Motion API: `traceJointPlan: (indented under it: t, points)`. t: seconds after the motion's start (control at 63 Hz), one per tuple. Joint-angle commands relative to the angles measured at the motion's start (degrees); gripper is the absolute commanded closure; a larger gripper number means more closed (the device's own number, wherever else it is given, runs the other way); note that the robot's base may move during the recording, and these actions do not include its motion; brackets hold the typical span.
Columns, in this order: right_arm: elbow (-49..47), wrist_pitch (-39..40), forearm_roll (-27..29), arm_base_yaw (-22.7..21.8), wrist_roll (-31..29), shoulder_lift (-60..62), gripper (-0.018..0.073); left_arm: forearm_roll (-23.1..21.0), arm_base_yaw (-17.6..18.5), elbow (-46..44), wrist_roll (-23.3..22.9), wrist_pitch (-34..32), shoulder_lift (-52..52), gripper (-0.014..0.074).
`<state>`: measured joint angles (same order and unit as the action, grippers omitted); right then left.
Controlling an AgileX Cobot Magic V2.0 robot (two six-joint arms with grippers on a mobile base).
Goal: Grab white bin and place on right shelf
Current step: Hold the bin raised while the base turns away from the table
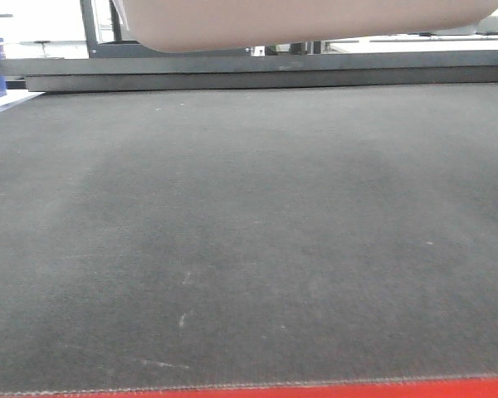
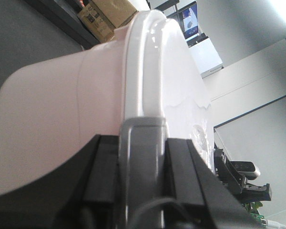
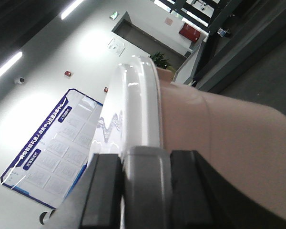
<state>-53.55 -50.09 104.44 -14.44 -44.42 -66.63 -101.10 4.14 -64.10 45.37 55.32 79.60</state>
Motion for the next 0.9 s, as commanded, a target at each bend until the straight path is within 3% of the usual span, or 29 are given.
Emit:
traceJointPlan:
  t: [0.0, 0.889]
  points:
    - [-2.37, -15.42, 3.48, 2.51, 0.25, 2.13, 0.0494, -8.98, 3.29, -2.63, 0.3, 13.27, -2.14, 0.0723]
    - [-2.37, -6.39, 3.48, 2.51, 0.25, 2.13, 0.0494, -8.98, 3.29, -2.63, 0.3, 13.16, -2.14, 0.0723]
